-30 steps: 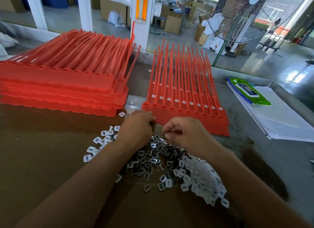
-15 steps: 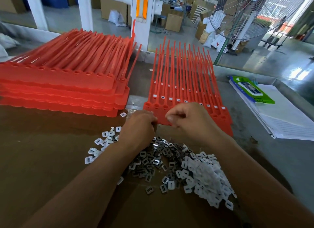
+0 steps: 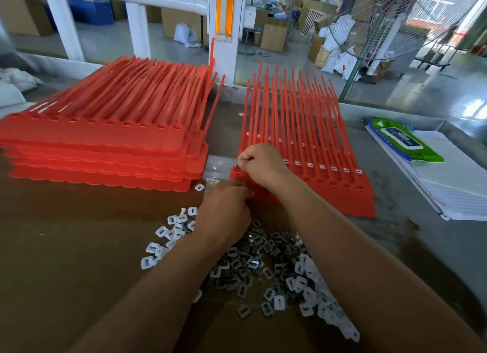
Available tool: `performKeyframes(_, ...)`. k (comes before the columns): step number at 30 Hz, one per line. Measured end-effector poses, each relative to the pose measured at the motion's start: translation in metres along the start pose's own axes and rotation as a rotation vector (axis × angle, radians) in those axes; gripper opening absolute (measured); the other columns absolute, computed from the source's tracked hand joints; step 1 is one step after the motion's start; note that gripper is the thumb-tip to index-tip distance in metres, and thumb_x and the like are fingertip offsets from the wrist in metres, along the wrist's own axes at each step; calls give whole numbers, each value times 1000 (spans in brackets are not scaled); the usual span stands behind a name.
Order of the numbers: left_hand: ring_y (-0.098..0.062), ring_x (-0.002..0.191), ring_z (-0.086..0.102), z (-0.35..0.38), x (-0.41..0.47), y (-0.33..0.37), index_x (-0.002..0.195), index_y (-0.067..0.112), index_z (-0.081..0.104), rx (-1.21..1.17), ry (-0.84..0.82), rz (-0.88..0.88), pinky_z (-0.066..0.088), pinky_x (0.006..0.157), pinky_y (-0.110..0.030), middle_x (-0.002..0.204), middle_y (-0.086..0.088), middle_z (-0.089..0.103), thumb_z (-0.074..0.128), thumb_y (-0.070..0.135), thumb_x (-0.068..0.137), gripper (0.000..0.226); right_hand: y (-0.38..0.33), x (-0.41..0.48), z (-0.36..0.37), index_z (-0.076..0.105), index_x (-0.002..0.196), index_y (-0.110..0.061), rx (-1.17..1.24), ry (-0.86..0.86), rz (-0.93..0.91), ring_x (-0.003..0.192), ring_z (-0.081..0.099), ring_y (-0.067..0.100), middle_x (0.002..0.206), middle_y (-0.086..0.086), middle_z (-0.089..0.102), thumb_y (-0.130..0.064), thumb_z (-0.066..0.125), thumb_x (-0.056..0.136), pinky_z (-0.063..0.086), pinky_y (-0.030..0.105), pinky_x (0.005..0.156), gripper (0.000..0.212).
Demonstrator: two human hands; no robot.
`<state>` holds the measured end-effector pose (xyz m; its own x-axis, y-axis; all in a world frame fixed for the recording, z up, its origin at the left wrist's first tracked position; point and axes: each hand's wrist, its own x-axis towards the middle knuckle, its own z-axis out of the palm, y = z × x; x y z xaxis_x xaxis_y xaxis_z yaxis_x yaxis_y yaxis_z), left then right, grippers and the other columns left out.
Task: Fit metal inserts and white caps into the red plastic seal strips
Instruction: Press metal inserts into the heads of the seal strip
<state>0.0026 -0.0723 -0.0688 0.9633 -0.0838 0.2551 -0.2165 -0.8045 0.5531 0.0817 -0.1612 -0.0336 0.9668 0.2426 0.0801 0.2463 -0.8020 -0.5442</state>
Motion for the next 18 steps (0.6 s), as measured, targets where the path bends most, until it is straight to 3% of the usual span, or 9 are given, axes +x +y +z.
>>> performKeyframes(2, -22, 109, 50, 0, 0, 0, 108, 13, 65, 6, -23, -4, 42, 86, -32, 118, -3, 59, 45, 3, 78, 37, 2, 3, 5, 68, 78, -4, -33, -3, 8, 93, 61, 24, 99, 12, 67, -11, 55, 87, 42, 27, 78, 18)
performKeyframes(9, -22, 106, 51, -1, 0, 1, 106, 12, 66, 22, -23, 8, 40, 83, -31, 117, -4, 59, 46, 3, 78, 35, 5, 8, 9, 69, 91, -4, -128, -17, -4, 96, 59, 28, 103, 14, 65, -15, 56, 88, 43, 31, 82, 17)
performKeyframes(16, -24, 102, 52, -2, -1, 1, 103, 11, 67, 13, -20, 22, 42, 82, -32, 113, -6, 61, 46, 2, 78, 34, 6, 6, 11, 65, 83, -11, -11, 61, 33, 96, 59, 24, 100, 9, 66, -11, 65, 81, 43, 31, 83, 2)
performKeyframes(18, -24, 102, 52, -2, 0, 1, 102, 11, 67, 18, -24, 19, 42, 82, -33, 112, -6, 61, 46, 2, 77, 34, 8, 8, 12, 55, 81, -16, 29, 90, 72, 96, 57, 23, 100, 8, 64, -13, 68, 79, 42, 31, 82, 13)
